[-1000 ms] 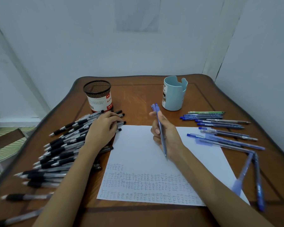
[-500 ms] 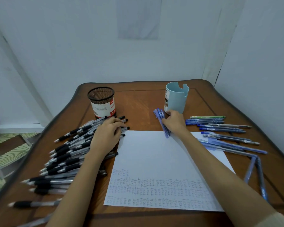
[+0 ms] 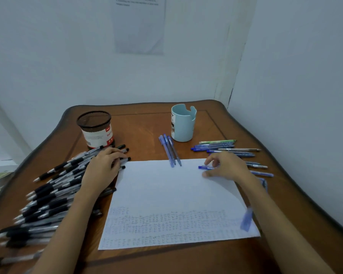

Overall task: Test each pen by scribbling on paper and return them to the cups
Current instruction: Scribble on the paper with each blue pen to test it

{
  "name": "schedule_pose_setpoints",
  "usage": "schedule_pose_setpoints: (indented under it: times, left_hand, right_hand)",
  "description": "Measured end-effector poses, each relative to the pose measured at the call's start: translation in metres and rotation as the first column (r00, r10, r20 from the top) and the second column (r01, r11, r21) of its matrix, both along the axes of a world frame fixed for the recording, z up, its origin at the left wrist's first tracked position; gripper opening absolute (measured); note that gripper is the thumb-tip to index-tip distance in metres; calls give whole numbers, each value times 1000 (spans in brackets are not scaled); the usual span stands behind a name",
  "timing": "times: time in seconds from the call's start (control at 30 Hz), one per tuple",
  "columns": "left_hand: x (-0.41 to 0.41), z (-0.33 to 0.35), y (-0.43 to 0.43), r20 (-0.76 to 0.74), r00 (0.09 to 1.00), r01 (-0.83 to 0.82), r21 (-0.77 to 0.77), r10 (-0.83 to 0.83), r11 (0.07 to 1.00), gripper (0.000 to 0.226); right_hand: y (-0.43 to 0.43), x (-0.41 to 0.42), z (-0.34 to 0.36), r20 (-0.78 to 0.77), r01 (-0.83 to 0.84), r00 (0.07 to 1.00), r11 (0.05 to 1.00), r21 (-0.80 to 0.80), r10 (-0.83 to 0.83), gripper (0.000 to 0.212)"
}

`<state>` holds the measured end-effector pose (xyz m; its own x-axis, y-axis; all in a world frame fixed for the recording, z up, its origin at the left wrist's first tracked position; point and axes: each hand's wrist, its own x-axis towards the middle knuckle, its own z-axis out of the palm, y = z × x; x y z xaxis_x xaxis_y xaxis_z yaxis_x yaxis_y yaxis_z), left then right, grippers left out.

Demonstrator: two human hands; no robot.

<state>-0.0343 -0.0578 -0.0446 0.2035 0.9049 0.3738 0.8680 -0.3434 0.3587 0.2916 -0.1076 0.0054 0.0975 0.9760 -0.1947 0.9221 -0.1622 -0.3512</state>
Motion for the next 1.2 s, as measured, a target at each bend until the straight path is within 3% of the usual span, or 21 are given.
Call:
schedule_pose_setpoints:
  times: [0.23,0.4,0.6,0.77,0.87,1.0,1.2]
  left_hand:
    - [2,1,-1,-33,999,-16,-12,16,1000,25]
    - [5,1,-1,-34,999,-1,-8,1,1000,24]
    - [4,0,-1,-17,1000,12,16,-12,1000,24]
    - [4,1,-2,-11,1000,4,21,-3,1000,24]
    - [3,0,-1,-1,1000,0,22,0,1000,24]
    - [5,1,-3,2,1000,-9,27,8,1000,24]
    - [5,3,-4,10,1000,-11,-4,11,1000,26]
  right_hand:
    - [-14,8,-15,-120,67,992,973,222,-40,22]
    - [-10,10,-25,-185,62,983,935,349,3,28]
    - [-2,-10,-24,-309,50,917,697,716,251,27]
    - [-9,-64,-26,-207,39,957,618,786,202,43]
    - [-15,-93,-29,-122,-34,962,549,835,245,40]
    - [-16,-117,-40,-66,-176,917,547,818,393,31]
    - [-12,-140,-43,-33,-316,800,467,826,599,38]
